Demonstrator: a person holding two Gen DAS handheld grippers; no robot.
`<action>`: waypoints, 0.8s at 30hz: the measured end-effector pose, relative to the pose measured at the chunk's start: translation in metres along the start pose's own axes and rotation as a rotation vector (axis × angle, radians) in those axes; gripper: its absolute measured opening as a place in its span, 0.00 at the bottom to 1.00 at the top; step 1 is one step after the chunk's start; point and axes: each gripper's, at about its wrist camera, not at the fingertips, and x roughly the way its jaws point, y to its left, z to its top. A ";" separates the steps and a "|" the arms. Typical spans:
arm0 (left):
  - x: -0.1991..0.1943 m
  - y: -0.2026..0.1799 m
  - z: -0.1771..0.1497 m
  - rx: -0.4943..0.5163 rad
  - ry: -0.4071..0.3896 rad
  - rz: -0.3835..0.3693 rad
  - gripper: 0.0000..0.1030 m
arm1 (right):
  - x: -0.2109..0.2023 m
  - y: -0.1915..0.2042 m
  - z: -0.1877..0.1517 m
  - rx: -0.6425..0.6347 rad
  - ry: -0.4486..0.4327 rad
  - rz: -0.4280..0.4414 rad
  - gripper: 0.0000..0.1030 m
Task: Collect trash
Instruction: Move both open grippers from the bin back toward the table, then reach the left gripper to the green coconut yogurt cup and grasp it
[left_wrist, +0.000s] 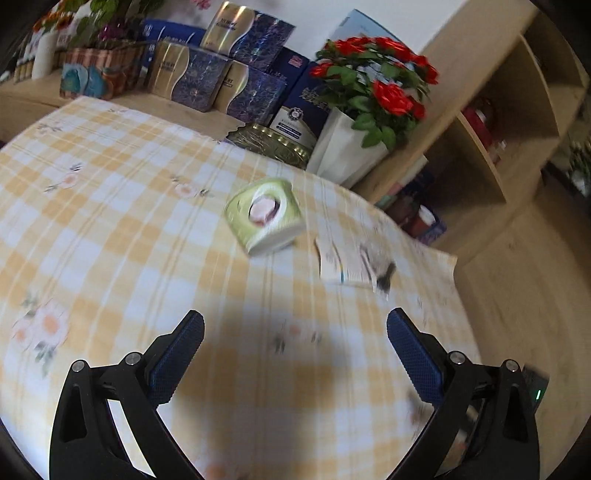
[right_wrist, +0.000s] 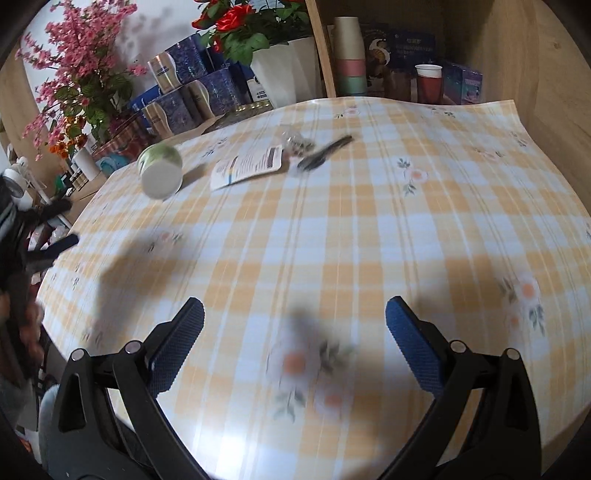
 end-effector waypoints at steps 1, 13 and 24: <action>0.014 0.000 0.014 -0.020 0.002 0.004 0.94 | 0.008 -0.001 0.007 -0.002 0.004 0.003 0.94; 0.112 0.024 0.080 -0.163 0.029 0.087 0.94 | 0.052 0.005 0.053 -0.067 0.054 0.038 0.94; 0.115 0.018 0.072 -0.016 0.080 0.071 0.72 | 0.103 0.026 0.103 -0.097 0.069 0.105 0.94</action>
